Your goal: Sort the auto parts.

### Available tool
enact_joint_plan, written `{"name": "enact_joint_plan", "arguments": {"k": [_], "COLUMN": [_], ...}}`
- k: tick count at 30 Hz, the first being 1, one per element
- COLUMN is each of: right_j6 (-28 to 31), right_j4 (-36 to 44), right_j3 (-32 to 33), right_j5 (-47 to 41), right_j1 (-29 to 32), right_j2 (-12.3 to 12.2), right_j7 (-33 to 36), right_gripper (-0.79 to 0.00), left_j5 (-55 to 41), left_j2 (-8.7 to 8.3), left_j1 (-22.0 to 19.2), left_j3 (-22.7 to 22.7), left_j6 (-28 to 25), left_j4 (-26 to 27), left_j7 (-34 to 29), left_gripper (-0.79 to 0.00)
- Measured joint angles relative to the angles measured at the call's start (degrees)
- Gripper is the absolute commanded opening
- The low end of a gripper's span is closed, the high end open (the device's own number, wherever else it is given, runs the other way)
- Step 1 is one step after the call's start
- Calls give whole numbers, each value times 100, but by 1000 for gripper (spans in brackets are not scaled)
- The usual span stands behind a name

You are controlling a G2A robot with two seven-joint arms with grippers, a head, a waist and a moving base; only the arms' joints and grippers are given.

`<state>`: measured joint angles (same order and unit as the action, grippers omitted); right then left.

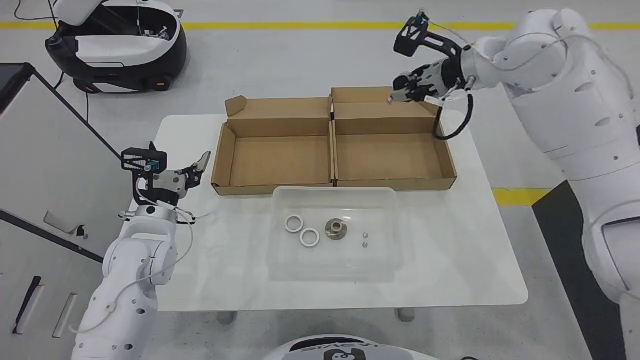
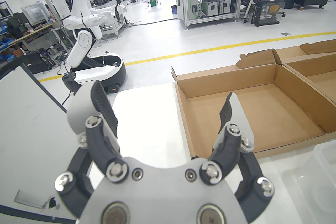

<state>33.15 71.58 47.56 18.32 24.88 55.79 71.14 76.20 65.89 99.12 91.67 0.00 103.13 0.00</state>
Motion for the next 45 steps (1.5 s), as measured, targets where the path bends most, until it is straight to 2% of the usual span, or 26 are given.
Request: {"name": "enact_joint_plan", "arguments": {"k": [5,10,18,25,31,45], "right_j6": [255,472,606,505,570,675], "right_j4": [-259,-438,-858,-1353,-2115,-3797], "right_j3": [-482,-1264,-2554,-3460,-3753,-3610], "right_j5": [482,1061,1407,1515,1372,980], "right_j1": [-464,-984,-1614,-1598,-1401,-1009], "right_j2": [-6,114,504,856,1118,1532], "right_j7": [-255,-472,-607,-505,-574,-1316], "right_gripper": [-785,-785,-785,-785,-785,-785], "left_j5": [0,0,0,0,0,0], "left_j2": [0,0,0,0,0,0], "left_j1": [0,0,0,0,0,0], "left_j3": [0,0,0,0,0,0], "left_j6": [0,0,0,0,0,0], "left_j4": [0,0,0,0,0,0], "left_j7": [0,0,0,0,0,0], "left_gripper": [0,0,0,0,0,0]}}
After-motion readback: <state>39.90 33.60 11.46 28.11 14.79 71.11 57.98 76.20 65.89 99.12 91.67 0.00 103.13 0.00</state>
